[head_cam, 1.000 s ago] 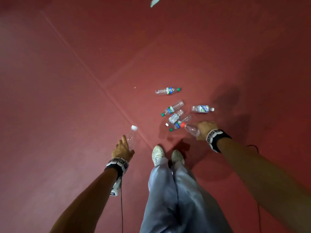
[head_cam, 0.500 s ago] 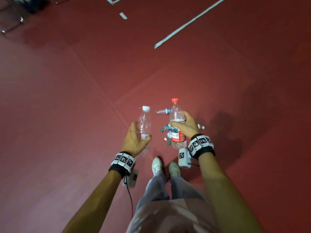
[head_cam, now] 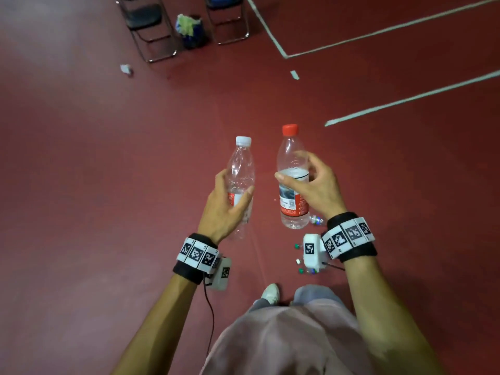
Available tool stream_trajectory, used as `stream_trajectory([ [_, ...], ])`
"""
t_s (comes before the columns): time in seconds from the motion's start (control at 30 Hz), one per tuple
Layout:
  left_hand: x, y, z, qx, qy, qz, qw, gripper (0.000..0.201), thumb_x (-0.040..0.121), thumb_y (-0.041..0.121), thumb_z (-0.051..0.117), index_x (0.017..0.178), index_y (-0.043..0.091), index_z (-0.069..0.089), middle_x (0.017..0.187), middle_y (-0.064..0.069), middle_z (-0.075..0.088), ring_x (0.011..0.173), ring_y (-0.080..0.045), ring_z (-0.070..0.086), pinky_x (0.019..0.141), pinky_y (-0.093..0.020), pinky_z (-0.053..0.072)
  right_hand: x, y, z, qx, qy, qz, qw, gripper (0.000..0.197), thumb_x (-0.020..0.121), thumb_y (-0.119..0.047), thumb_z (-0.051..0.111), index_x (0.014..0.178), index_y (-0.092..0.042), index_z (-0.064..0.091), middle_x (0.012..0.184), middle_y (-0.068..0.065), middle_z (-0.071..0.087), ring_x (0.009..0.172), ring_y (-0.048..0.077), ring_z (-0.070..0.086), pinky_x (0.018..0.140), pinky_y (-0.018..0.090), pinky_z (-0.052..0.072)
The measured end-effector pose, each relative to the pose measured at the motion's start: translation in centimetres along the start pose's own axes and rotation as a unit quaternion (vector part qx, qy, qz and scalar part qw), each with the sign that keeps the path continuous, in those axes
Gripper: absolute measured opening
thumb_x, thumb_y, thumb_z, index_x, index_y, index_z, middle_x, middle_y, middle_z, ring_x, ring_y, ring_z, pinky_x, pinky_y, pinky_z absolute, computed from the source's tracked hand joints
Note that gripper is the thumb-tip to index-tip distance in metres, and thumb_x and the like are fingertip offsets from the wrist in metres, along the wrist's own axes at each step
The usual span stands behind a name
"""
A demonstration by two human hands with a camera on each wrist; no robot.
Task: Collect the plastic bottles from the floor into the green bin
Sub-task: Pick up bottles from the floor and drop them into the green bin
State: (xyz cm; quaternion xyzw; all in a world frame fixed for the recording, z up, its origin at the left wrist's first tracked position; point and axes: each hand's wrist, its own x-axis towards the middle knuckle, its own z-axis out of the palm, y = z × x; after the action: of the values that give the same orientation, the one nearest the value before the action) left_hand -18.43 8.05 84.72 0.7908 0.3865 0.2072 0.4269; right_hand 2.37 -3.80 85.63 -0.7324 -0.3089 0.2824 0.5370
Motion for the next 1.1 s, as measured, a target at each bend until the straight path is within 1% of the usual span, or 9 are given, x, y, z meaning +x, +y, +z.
stream_trajectory([
  [0.1, -2.9, 0.5, -1.8, -0.003, 0.065, -0.021, 0.998, 0.064, 0.093, 0.057, 0.065, 0.141, 0.027, 0.034, 0.132, 0.012, 0.061, 0.109, -0.006, 0.067, 0.098, -0.037, 0.055, 0.5, -2.3, 1.5, -0.023, -0.076, -0.038, 0.996, 0.062, 0.065, -0.064, 0.086, 0.118, -0.042, 0.062, 0.107, -0.01, 0.072, 0.095, 0.006, 0.071, 0.085, 0.04, 0.061],
  [0.2, -7.3, 1.1, -3.1, -0.01, 0.131, -0.063, 0.989, 0.061, 0.088, 0.039, 0.077, 0.131, 0.021, 0.038, 0.119, 0.014, 0.066, 0.105, -0.001, 0.067, 0.092, -0.034, 0.058, -0.1, -4.2, 3.5, -0.038, -0.162, -0.075, 0.983, 0.059, 0.066, -0.065, 0.085, 0.113, -0.038, 0.062, 0.106, -0.01, 0.072, 0.094, 0.005, 0.071, 0.084, 0.039, 0.062],
  [0.37, -17.4, 0.8, -3.4, -0.017, 0.271, -0.147, 0.951, 0.06, 0.084, 0.026, 0.081, 0.125, 0.021, 0.037, 0.112, 0.007, 0.065, 0.106, -0.004, 0.064, 0.094, -0.025, 0.052, -4.2, -5.3, 7.6, -0.045, -0.288, -0.114, 0.95, 0.063, 0.063, -0.067, 0.085, 0.113, -0.039, 0.059, 0.108, -0.015, 0.071, 0.095, 0.003, 0.069, 0.083, 0.036, 0.061],
  [0.43, -22.1, 0.8, -3.0, -0.01, 0.321, -0.192, 0.927, 0.058, 0.085, 0.03, 0.08, 0.127, 0.023, 0.041, 0.11, 0.007, 0.063, 0.104, -0.003, 0.063, 0.087, -0.02, 0.052, -7.0, -5.4, 10.2, -0.056, -0.349, -0.13, 0.927, 0.064, 0.063, -0.068, 0.085, 0.114, -0.039, 0.059, 0.109, -0.016, 0.07, 0.096, 0.003, 0.067, 0.084, 0.036, 0.06],
  [0.57, -32.2, 0.7, -2.5, 0.014, 0.402, -0.269, 0.875, 0.059, 0.084, 0.047, 0.079, 0.127, 0.028, 0.043, 0.111, 0.01, 0.063, 0.102, -0.007, 0.066, 0.087, -0.032, 0.057, -15.4, -6.0, 16.2, -0.081, -0.488, -0.195, 0.847, 0.07, 0.062, -0.07, 0.083, 0.119, -0.04, 0.056, 0.118, -0.016, 0.063, 0.1, 0.001, 0.06, 0.081, 0.029, 0.055],
  [0.73, -46.2, 2.3, -1.4, 0.037, 0.524, -0.352, 0.775, 0.057, 0.08, 0.034, 0.085, 0.117, 0.02, 0.044, 0.11, 0.008, 0.065, 0.101, -0.002, 0.065, 0.087, -0.022, 0.055, -29.3, -7.0, 21.1, -0.079, -0.634, -0.261, 0.724, 0.071, 0.064, -0.068, 0.084, 0.122, -0.037, 0.056, 0.111, -0.015, 0.061, 0.094, -0.005, 0.057, 0.075, 0.023, 0.052],
  [0.87, -57.1, 4.5, 0.9, 0.032, 0.616, -0.412, 0.671, 0.058, 0.08, 0.031, 0.085, 0.118, 0.022, 0.043, 0.103, 0.008, 0.067, 0.096, 0.002, 0.065, 0.081, -0.007, 0.046, -41.3, -7.4, 23.2, -0.058, -0.725, -0.294, 0.62, 0.073, 0.063, -0.07, 0.084, 0.122, -0.038, 0.057, 0.105, -0.012, 0.064, 0.093, 0.005, 0.065, 0.081, 0.034, 0.06],
  [0.97, -65.3, 6.5, 3.2, 0.043, 0.678, -0.444, 0.584, 0.06, 0.082, 0.04, 0.083, 0.122, 0.024, 0.041, 0.106, 0.011, 0.064, 0.1, 0.003, 0.063, 0.088, -0.016, 0.048, -51.1, -7.5, 23.7, -0.043, -0.772, -0.325, 0.544, 0.073, 0.063, -0.071, 0.083, 0.123, -0.038, 0.058, 0.103, -0.01, 0.064, 0.092, 0.009, 0.067, 0.081, 0.037, 0.061],
  [1.1, -76.6, 9.2, 6.9, 0.039, 0.746, -0.468, 0.472, 0.061, 0.083, 0.051, 0.078, 0.126, 0.029, 0.042, 0.108, 0.013, 0.066, 0.103, 0.0, 0.065, 0.088, -0.022, 0.05, -65.0, -6.8, 22.8, -0.013, -0.822, -0.344, 0.454, 0.071, 0.066, -0.062, 0.086, 0.125, -0.034, 0.059, 0.101, -0.011, 0.061, 0.087, 0.005, 0.063, 0.074, 0.025, 0.058],
])
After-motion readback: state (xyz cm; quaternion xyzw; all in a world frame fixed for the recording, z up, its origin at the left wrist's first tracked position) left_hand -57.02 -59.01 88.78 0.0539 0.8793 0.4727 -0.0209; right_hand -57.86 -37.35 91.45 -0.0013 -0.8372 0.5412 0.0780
